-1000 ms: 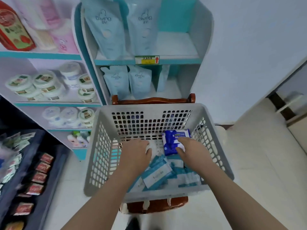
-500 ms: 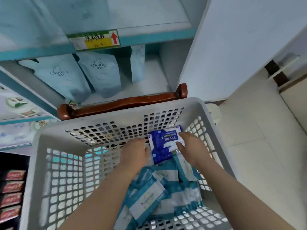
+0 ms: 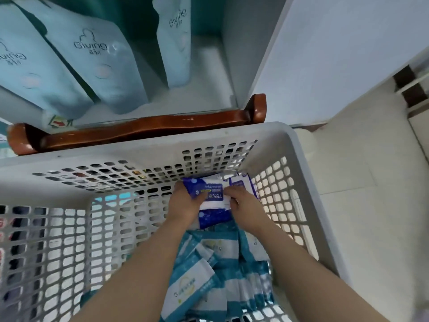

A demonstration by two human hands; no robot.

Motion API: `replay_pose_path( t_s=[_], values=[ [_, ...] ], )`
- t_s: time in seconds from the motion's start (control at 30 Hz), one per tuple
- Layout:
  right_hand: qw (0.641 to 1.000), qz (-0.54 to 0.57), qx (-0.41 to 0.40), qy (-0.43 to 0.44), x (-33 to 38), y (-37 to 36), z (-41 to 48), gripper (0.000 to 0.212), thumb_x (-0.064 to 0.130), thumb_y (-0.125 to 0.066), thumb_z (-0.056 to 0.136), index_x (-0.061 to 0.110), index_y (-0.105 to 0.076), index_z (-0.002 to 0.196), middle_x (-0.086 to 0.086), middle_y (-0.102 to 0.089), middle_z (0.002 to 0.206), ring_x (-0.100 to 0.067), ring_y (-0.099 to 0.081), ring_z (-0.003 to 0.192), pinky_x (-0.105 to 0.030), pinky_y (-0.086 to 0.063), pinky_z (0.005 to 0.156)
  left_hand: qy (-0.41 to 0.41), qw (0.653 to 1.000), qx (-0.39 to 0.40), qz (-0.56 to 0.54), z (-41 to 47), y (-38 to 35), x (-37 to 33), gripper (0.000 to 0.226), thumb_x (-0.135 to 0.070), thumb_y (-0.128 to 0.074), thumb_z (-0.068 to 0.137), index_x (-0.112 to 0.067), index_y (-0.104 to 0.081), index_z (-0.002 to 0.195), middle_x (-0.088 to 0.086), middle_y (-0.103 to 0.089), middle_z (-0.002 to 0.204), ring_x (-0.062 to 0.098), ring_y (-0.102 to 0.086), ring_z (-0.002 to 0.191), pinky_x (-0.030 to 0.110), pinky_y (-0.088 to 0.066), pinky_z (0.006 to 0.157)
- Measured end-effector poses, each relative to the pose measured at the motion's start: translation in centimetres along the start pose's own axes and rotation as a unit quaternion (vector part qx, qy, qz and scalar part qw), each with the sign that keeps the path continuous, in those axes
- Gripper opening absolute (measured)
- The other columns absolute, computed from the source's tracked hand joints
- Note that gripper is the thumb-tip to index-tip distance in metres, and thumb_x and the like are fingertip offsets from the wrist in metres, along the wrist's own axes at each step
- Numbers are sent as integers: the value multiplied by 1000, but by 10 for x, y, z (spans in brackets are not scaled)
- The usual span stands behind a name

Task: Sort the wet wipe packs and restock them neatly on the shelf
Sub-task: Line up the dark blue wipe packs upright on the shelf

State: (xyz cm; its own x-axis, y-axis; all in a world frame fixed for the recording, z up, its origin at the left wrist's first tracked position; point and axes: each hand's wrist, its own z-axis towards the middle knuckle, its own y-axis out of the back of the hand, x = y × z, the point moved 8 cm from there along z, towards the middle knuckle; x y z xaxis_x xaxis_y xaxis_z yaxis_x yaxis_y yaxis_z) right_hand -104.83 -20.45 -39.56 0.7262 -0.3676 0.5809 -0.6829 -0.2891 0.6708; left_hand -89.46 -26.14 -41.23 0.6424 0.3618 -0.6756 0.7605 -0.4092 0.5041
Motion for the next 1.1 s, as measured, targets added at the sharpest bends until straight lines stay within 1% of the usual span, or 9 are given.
replay_pose_path(
  t_s=[0.13,0.23,0.4,0.57,0.67,0.73,0.8,0.93,1.1],
  values=[
    [994,44,-91,-30,-13,20,3,33,-5,-46,91,0,-62,119,-18,-57,128,-31,-53,118,-19,-36,90,47,997,0,-62,-7,12,15,36,-15,-66,87,-8,-52,120,7,-61,116,20,-57,93,25,-50,70],
    [998,-28,-54,-32,-18,15,10,50,-2,-54,88,4,-48,137,-18,-37,148,-32,-34,137,-27,-28,108,89,992,-14,-86,-15,32,38,30,-10,-64,86,-10,-53,114,9,-62,114,25,-60,97,28,-50,77],
    [984,-176,-8,-32,-23,1,22,79,18,-69,80,18,-29,148,-14,-27,149,-33,-28,134,-35,-29,109,129,981,-18,-141,-25,48,71,32,-4,-67,83,-13,-55,111,10,-64,108,23,-63,90,36,-55,76],
    [975,-215,-40,-38,-19,4,18,59,19,-77,73,13,-50,126,-15,-38,131,-33,-38,120,-39,-41,98,135,970,-39,-198,-28,50,73,25,-6,-71,81,-15,-60,101,6,-67,97,24,-64,88,39,-54,79],
    [985,-147,-63,-61,-14,15,11,37,25,-68,85,9,-51,114,-12,-59,112,-30,-58,103,-34,-47,78,138,960,-50,-240,-32,49,69,14,-7,-67,85,-19,-62,89,4,-68,92,18,-64,80,34,-54,74],
    [988,-82,-82,-98,-12,27,2,33,29,-60,91,10,-48,115,-10,-64,100,-31,-63,92,-30,-41,67,147,951,-49,-267,-34,47,69,12,-8,-66,87,-15,-63,96,5,-69,94,18,-64,81,30,-54,70],
    [987,-40,-103,-116,-10,36,-8,30,29,-56,93,11,-50,116,-10,-65,100,-31,-63,90,-30,-40,66,154,946,-27,-283,-36,39,68,16,-9,-66,87,-12,-62,102,8,-69,97,22,-66,87,30,-54,72],
    [983,74,-109,-126,-14,35,-22,8,17,-51,95,12,-50,89,-3,-57,81,-22,-55,75,-27,-35,54,140,957,35,-251,-33,11,53,8,-10,-63,89,-18,-63,89,7,-71,96,24,-67,88,36,-53,82],
    [971,154,-123,-136,-26,35,-24,3,10,-50,94,13,-50,94,8,-52,77,-4,-50,67,-21,-33,51,116,977,39,-174,-9,-5,34,14,-12,-66,86,-12,-60,98,7,-67,98,25,-64,87,36,-52,79]
  ],
)
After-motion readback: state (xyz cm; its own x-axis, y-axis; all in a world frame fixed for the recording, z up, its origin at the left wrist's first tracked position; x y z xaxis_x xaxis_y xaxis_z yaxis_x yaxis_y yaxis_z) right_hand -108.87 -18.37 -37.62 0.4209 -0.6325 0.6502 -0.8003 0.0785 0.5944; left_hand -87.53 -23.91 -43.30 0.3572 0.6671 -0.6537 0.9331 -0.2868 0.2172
